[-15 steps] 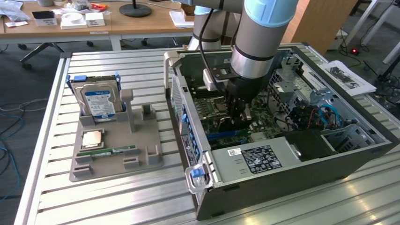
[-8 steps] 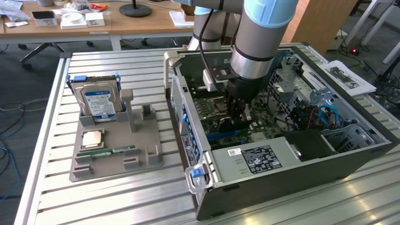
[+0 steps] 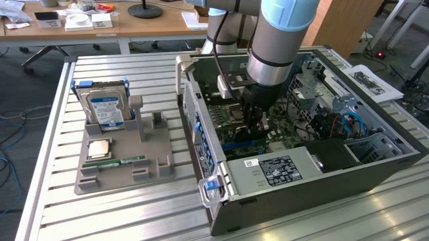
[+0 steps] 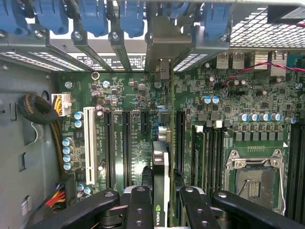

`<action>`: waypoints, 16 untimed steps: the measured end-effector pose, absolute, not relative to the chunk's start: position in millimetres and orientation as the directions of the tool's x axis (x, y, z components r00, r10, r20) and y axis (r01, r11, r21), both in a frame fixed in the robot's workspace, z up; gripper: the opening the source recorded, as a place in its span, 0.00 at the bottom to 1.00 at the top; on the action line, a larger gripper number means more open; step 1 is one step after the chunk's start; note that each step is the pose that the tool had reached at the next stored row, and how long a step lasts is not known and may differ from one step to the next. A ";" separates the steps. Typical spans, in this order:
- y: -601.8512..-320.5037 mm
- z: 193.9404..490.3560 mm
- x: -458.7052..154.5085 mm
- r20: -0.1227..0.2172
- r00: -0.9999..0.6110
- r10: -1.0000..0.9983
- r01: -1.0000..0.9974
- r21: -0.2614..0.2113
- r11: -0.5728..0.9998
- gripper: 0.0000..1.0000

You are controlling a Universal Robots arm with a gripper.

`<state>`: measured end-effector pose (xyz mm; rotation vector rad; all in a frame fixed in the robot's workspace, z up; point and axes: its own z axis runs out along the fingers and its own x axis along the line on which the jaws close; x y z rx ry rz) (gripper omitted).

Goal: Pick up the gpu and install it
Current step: 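Insert the gpu into the slot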

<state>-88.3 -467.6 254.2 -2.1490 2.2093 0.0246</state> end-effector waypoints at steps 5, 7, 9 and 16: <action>-467.6 253.7 -88.3 -0.054 -0.037 -0.998 -0.999 -0.030 0.039 0.27; -467.6 253.6 -88.3 -0.054 -0.037 -0.998 -0.999 -0.030 0.039 0.27; -467.5 252.7 -88.3 -0.054 -0.037 -0.998 -0.999 -0.030 0.039 0.27; -467.6 251.2 -88.4 -0.053 -0.046 -0.998 -0.998 -0.030 0.048 0.27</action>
